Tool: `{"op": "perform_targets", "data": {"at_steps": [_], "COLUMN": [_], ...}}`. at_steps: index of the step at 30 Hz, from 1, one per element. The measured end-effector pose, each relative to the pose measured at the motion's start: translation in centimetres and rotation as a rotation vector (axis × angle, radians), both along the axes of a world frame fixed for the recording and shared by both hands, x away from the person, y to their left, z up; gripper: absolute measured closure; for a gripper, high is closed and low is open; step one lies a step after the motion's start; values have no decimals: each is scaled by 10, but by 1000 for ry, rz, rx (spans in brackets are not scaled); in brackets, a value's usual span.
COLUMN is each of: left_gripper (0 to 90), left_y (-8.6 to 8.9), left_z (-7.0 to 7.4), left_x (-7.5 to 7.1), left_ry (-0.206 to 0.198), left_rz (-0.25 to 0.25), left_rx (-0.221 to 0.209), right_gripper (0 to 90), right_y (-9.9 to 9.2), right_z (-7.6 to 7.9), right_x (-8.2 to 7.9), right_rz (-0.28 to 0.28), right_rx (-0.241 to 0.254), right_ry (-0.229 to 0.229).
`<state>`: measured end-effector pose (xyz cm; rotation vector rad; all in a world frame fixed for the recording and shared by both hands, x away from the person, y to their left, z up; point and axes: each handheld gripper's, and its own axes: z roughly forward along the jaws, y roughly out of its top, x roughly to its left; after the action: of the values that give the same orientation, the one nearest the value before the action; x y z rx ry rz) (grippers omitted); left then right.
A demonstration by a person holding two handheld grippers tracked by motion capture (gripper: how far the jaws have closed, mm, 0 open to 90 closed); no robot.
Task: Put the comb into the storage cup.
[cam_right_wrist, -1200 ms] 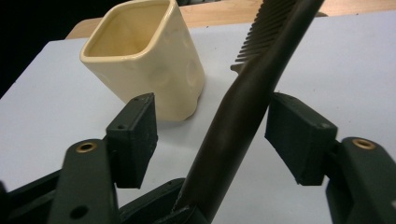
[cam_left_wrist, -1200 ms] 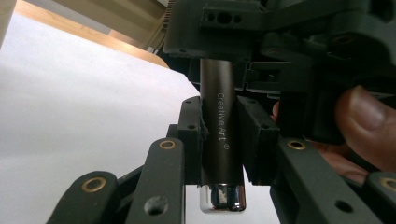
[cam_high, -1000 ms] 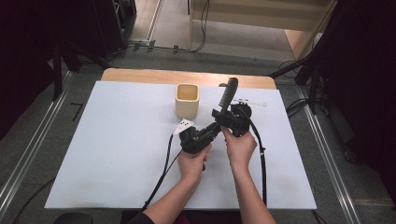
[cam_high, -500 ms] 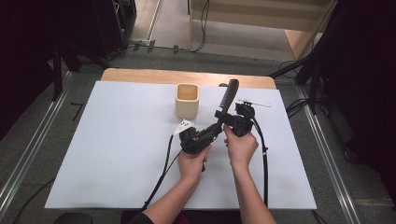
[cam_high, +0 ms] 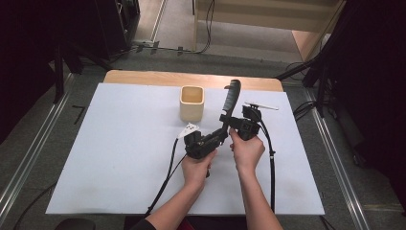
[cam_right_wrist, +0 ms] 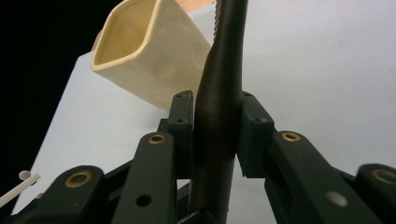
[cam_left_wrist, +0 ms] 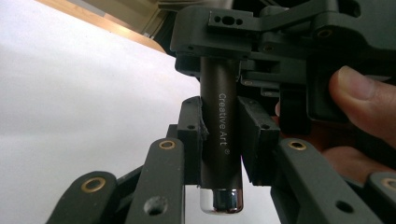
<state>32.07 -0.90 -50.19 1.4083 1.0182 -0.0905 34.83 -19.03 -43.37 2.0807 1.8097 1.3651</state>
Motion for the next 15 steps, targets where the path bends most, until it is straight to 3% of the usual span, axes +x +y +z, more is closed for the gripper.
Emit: {"op": "perform_targets", "data": {"at_steps": [5,10,12,15], "left_gripper": [720,580,555,517], "left_y": [1,8,9,9], "left_z": [4,11,15,19], "left_x": [-1,3,4,6], "left_ry": [-10,27,26,28], "left_rz": [-14,-47,-61,-97], "left_rx": [33,67,97,175], "right_gripper": [700,700,701,700], "right_y": [2,-1,-1,1], "right_z": [1,5,6,6], "right_x": [-2,-5,-6,-7], "right_rz": [10,8,14,17], "right_rx": [-4,-9,-13,-28], "right_ry": [-15,-36,-44,-55]}}
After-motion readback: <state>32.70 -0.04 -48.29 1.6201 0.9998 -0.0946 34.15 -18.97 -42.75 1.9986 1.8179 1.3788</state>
